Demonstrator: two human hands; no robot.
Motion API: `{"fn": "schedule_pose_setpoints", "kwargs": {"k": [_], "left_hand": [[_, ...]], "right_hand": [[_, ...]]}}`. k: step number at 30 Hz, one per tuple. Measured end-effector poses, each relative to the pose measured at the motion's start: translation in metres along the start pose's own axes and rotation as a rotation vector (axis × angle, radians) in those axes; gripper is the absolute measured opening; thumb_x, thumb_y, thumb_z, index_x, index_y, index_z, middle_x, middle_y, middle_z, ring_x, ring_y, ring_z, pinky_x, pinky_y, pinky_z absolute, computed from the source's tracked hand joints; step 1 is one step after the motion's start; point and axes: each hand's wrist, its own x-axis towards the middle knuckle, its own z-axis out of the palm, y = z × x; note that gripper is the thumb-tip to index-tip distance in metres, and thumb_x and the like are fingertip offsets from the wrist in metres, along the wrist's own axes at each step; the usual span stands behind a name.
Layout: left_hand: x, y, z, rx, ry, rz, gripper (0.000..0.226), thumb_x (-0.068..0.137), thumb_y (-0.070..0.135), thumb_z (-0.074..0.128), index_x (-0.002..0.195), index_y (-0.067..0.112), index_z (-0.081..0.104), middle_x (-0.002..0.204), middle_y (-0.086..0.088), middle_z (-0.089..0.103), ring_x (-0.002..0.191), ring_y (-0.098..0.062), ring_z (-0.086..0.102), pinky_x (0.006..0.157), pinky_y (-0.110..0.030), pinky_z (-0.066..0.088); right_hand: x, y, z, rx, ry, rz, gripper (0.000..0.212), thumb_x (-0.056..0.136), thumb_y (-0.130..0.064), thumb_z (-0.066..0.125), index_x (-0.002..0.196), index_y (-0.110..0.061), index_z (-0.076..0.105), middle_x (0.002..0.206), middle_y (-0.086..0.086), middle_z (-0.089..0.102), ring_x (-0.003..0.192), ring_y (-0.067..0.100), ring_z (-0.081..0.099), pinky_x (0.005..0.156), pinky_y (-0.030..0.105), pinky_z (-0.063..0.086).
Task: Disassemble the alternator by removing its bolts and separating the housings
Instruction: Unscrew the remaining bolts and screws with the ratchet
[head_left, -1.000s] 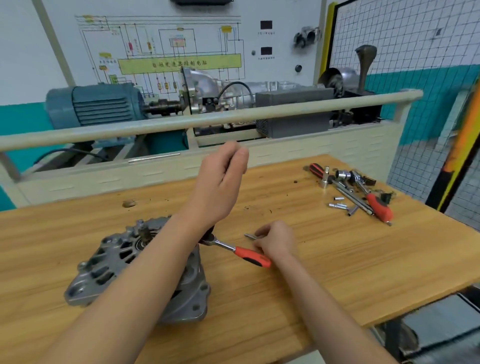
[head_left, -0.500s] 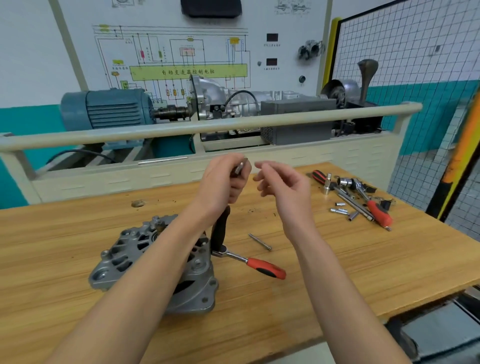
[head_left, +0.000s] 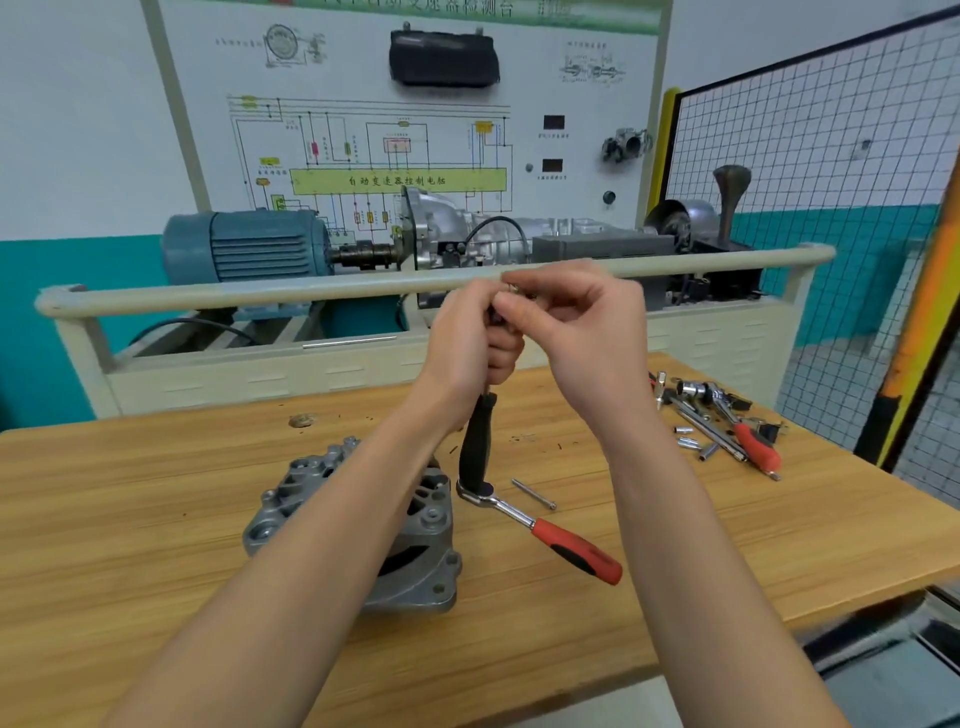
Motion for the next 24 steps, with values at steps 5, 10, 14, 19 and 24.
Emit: {"fn": "schedule_pose_setpoints", "kwargs": {"k": [5,10,14,19,24], "left_hand": [[0.000,0.030,0.004,-0.072,-0.125,0.101,0.042,0.101,0.032,0.014,0.067,0.015,0.033,0.041,0.013,0.022,0.036,-0.003,0.012,0.037,-0.015,0.010],[-0.008,0.052,-0.004,0.039,-0.155,0.145,0.059,0.101,0.048,0.005,0.116,0.003,0.039,0.044,0.010,0.021,0.039,-0.006,0.011,0.037,-0.014,0.013],[-0.018,0.062,-0.025,0.012,-0.099,0.170,0.043,0.099,0.050,0.005,0.093,0.020,0.036,0.048,0.008,0.027,0.040,-0.006,0.014,0.039,-0.015,0.013],[-0.031,0.058,-0.057,0.056,-0.054,0.211,0.043,0.097,0.050,0.008,0.081,0.023,0.038,0.049,0.010,0.036,0.042,-0.006,0.016,0.044,-0.021,0.009],[-0.034,0.049,-0.081,0.063,0.002,0.199,0.043,0.096,0.050,0.009,0.079,0.025,0.040,0.048,0.010,0.041,0.048,-0.011,0.010,0.048,-0.025,0.006]], "right_hand": [[0.012,-0.023,-0.005,0.197,0.068,-0.017,0.014,0.077,-0.003,0.076,0.086,-0.013,0.072,0.082,0.003,0.069,0.077,0.012,0.065,0.075,0.027,0.055],[0.020,-0.041,-0.003,0.338,0.054,-0.042,0.004,0.083,-0.005,0.071,0.084,-0.010,0.070,0.072,-0.006,0.068,0.073,0.007,0.063,0.075,0.027,0.055],[0.015,-0.049,0.016,0.348,-0.064,-0.070,0.008,0.083,0.000,0.069,0.081,-0.008,0.069,0.063,-0.010,0.067,0.064,0.002,0.063,0.067,0.016,0.050],[0.014,-0.055,0.048,0.296,-0.182,-0.059,0.007,0.083,0.004,0.068,0.087,-0.002,0.069,0.065,0.000,0.066,0.056,0.013,0.061,0.068,0.029,0.056],[0.013,-0.053,0.074,0.201,-0.269,-0.036,0.007,0.083,0.001,0.069,0.086,-0.006,0.070,0.067,-0.001,0.065,0.050,0.013,0.057,0.056,0.023,0.052]]}}
